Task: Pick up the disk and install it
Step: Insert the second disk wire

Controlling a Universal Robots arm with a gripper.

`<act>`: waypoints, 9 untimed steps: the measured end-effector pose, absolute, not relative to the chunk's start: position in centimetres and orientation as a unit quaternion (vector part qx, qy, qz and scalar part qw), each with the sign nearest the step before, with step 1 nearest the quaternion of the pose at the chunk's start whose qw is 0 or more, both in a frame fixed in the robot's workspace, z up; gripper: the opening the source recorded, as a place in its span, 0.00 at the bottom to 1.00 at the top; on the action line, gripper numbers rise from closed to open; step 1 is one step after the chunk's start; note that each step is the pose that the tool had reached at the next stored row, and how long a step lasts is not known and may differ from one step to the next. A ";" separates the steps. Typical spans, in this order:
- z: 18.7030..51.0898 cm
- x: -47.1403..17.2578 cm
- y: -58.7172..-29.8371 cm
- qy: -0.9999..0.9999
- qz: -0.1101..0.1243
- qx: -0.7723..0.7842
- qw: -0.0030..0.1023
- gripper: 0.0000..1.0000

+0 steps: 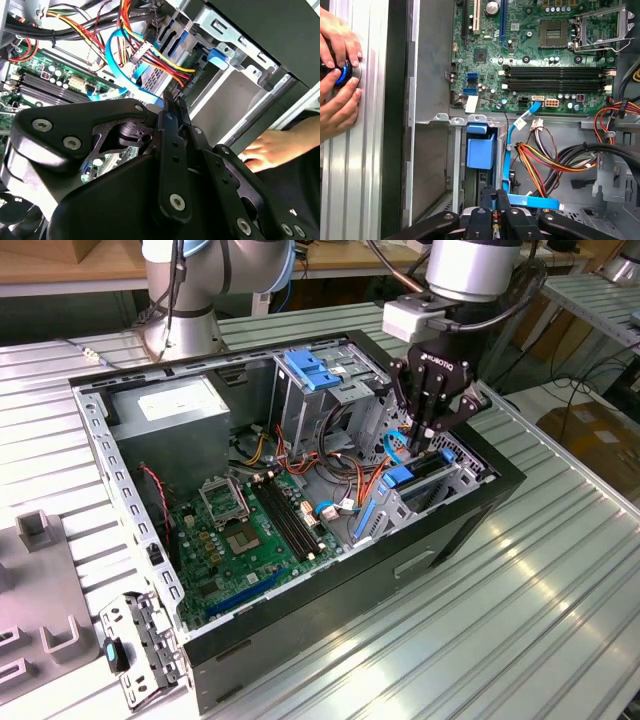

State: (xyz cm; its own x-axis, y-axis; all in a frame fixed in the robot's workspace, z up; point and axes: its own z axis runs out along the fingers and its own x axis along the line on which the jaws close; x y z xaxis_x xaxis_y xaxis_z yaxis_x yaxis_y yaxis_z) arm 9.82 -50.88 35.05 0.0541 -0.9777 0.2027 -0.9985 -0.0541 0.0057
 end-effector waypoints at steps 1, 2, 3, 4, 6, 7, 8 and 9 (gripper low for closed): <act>35.0 9.8 -51.3 -0.684 0.070 0.723 0.068 0.16; 35.1 9.8 -51.5 -0.685 0.069 0.723 0.065 0.16; 35.1 9.8 -51.6 -0.685 0.067 0.723 0.062 0.16; 35.1 9.8 -51.6 -0.685 0.066 0.723 0.059 0.16; 35.1 9.8 -51.8 -0.686 0.063 0.723 0.053 0.16; 35.0 9.7 -51.9 -0.686 0.061 0.723 0.050 0.16; 35.0 9.7 -51.9 -0.686 0.060 0.723 0.047 0.16; 35.1 9.7 -52.0 -0.686 0.060 0.723 0.043 0.16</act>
State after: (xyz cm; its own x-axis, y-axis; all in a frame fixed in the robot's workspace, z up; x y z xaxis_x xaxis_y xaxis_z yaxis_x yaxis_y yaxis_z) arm 9.71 -51.95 35.05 0.0504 -0.9879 0.1464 -0.9984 -0.0538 -0.0196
